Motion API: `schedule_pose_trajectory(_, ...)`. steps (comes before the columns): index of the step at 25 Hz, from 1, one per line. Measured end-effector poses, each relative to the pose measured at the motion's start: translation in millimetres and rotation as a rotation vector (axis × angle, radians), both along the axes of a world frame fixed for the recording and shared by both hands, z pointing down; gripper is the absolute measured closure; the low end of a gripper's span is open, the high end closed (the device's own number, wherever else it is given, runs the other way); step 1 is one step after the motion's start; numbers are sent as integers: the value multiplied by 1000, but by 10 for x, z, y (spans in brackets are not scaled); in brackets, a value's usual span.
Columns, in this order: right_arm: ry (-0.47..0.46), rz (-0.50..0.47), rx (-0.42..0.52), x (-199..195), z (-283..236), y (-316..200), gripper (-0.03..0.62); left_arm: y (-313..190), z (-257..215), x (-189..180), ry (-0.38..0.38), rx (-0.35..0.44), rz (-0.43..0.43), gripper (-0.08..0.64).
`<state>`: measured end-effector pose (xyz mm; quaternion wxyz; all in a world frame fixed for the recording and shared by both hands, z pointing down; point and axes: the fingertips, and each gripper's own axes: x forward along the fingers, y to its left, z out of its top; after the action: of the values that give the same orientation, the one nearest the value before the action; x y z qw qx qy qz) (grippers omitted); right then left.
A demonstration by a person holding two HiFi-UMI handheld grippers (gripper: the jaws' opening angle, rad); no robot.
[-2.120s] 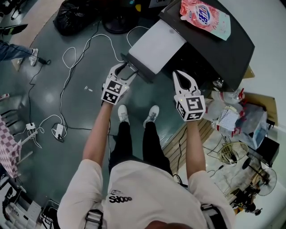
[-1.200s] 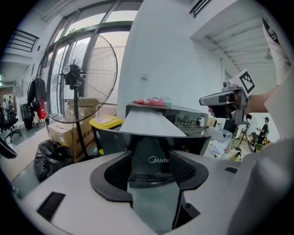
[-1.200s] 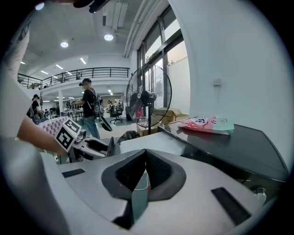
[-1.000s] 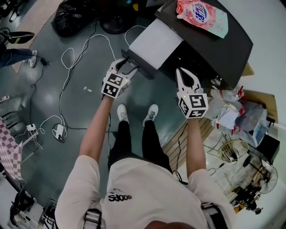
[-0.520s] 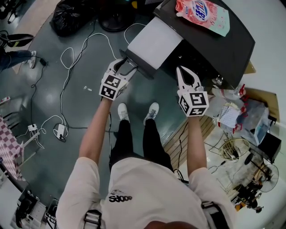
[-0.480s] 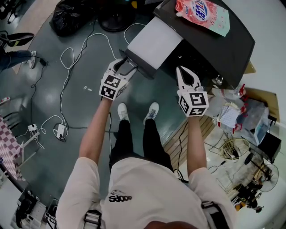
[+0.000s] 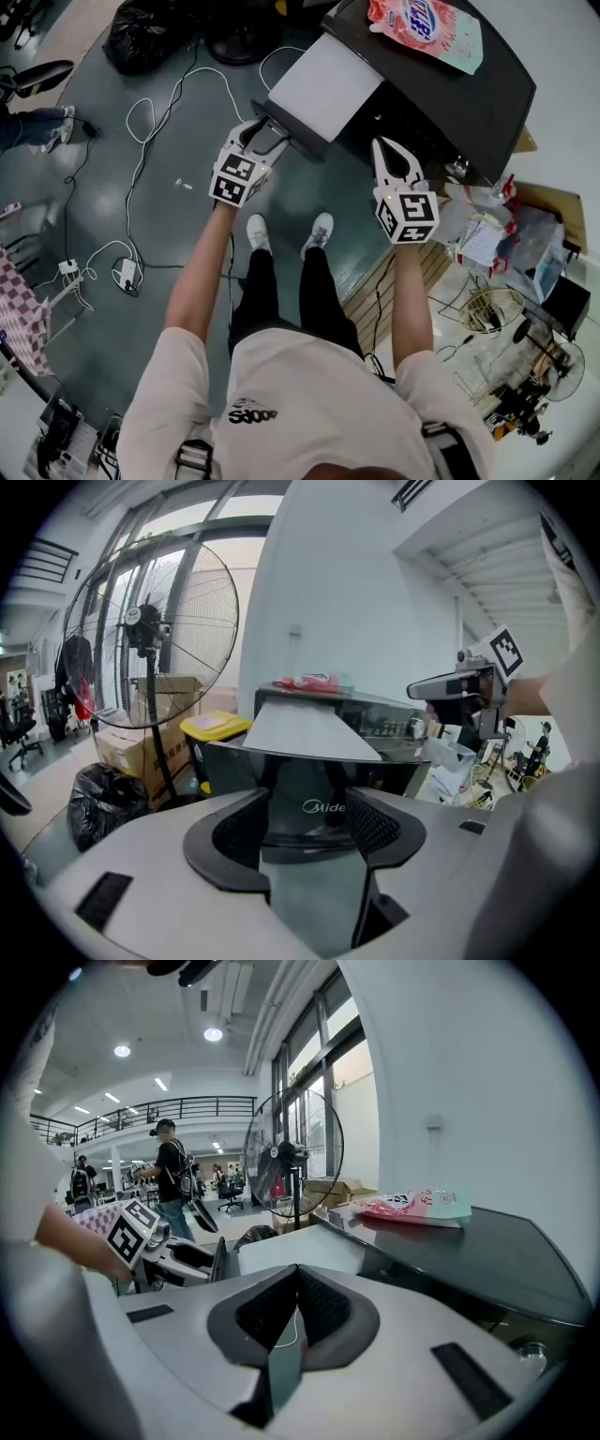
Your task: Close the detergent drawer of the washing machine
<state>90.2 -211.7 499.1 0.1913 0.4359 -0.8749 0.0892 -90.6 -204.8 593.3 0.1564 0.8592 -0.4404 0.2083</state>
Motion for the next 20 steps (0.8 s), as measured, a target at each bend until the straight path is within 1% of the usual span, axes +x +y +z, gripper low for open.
schedule_pose_trajectory(8, -1, 7, -7, 26, 40, -17, 588, -32, -7, 24, 3, 5, -2, 295)
schedule_pose_trajectory(13, 0, 11, -4, 22, 20, -3, 588, -94, -13, 43, 5, 18, -18, 296)
schedule_pose_trajectory(20, -24, 26, -14, 169, 37, -28, 588, -216, 28, 176, -2, -2, -22, 295)
